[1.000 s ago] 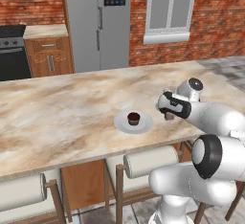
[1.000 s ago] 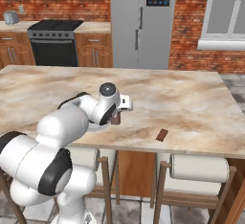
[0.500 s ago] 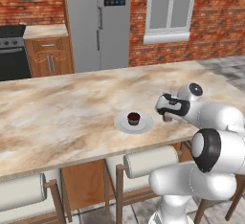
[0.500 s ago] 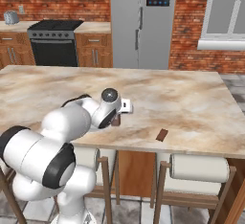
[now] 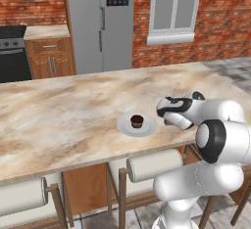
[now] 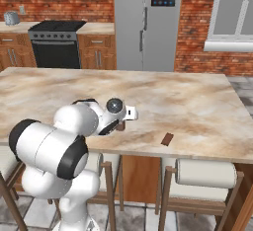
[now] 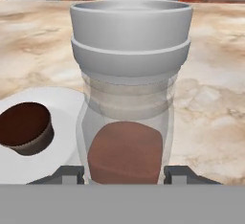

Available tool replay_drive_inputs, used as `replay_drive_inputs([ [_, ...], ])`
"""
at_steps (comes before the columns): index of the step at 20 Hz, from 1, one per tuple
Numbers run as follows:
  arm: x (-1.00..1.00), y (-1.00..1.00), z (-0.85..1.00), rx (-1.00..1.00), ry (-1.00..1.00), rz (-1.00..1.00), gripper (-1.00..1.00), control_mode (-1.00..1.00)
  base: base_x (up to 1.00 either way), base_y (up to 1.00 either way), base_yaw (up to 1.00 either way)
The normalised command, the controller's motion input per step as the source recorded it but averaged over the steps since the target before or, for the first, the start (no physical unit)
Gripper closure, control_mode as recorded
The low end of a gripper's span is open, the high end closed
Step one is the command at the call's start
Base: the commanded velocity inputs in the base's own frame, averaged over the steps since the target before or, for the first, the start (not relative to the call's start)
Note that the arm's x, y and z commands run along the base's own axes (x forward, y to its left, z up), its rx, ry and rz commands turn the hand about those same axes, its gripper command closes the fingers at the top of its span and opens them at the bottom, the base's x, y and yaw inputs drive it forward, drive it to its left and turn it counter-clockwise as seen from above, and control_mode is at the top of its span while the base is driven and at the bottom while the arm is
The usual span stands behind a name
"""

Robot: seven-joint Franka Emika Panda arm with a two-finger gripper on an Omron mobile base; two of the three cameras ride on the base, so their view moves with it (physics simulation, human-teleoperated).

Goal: Take the cinnamon bottle from the cabinet and place it on the dining table, next to the plate with the cupcake. Then take the chocolate from the dining counter and place it on the cupcake plate.

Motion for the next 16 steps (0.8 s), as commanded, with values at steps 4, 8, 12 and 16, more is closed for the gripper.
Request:
replay_drive_inputs([
  [4,0.09,0.00,-0.06,0.00,0.00,0.00,1.00,-1.00,0.00,0.00,0.00],
  [8,0.07,0.00,0.00,0.00,0.00,0.00,1.00,-1.00,0.00,0.00,0.00],
  [12,0.09,0.00,-0.03,0.00,0.00,0.00,-1.00,-1.00,0.00,0.00,0.00],
  [16,0.04,0.00,0.00,0.00,0.00,0.00,-1.00,-1.00,0.00,0.00,0.00],
])
